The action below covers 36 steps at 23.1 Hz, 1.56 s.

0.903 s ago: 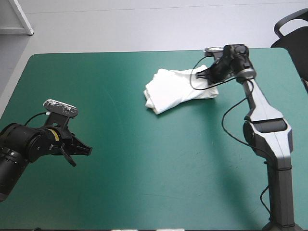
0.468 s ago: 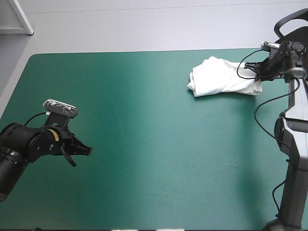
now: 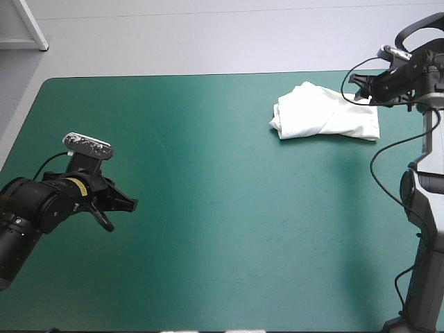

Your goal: Fold the cloth

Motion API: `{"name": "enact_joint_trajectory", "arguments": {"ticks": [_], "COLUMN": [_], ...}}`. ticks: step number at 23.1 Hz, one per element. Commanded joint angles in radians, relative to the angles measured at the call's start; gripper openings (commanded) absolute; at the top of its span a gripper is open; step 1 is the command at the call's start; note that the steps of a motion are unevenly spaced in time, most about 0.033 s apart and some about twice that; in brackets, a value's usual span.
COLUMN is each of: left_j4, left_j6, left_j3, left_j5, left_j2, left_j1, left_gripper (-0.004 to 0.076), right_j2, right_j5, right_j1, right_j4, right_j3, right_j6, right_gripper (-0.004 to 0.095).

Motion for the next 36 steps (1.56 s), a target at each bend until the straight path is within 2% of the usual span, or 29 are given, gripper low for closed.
{"name": "enact_joint_trajectory", "arguments": {"ticks": [1,2,4,7,9,10,12,13,17,20,24,28,36], "left_j4": [0.009,0.009,0.009,0.011,0.013,0.013,0.013,0.013,0.013,0.014,0.014,0.01,0.006], "left_j6": [0.001,0.001,0.001,0.001,0.001,-0.001,-0.001,-0.001,-0.001,0.005,0.059,0.065,0.034], "left_j3": [-0.027,-0.027,-0.027,-0.027,-0.027,-0.027,-0.027,-0.027,-0.027,-0.026,0.016,0.107,0.442], "left_j5": [-0.151,-0.182,-0.25,-0.338,-0.369,-0.38,-0.4,-0.4,-0.399,-0.39,-0.393,-0.418,-0.693], "left_j2": [-0.012,-0.012,-0.012,-0.012,-0.012,-0.012,-0.012,-0.012,-0.012,-0.012,-0.014,-0.018,-0.103], "left_j1": [0.0,0.0,0.0,0.0,0.0,0.0,0.0,0.0,0.0,0.0,0.0,-0.002,-0.002], "left_gripper": [0.0019,0.0019,0.0019,0.0019,0.0019,0.0019,0.0019,0.0019,0.0019,0.0019,0.0019,0.0019,0.0019], "right_j2": [-0.179,-0.204,-0.304,-0.502,-0.602,-0.656,-0.841,-0.878,-1.123,-1.233,-1.33,-1.384,-1.394], "right_j5": [-0.031,-0.031,-0.031,-0.033,-0.078,-0.133,-0.33,-0.376,-0.752,-0.897,-0.981,-1.019,-1.052], "right_j1": [0.035,0.051,0.119,0.249,0.31,0.336,0.4,0.412,0.49,0.512,0.512,0.512,0.512], "right_j4": [0.103,0.094,0.014,-0.194,-0.271,-0.278,-0.26,-0.26,-0.265,-0.259,-0.259,-0.265,-0.265], "right_j3": [0.015,0.032,0.128,0.35,0.481,0.569,0.849,0.914,1.414,1.645,1.828,1.934,1.986], "right_j6": [-0.08,-0.106,-0.152,-0.163,-0.163,-0.16,-0.158,-0.156,-0.156,-0.157,-0.157,-0.157,-0.149], "right_gripper": [0.007,-0.0008,-0.0015,-0.0017,-0.0017,-0.0017,-0.0017,-0.0017,-0.0017,-0.0017,-0.0017,-0.0017,-0.0017]}}
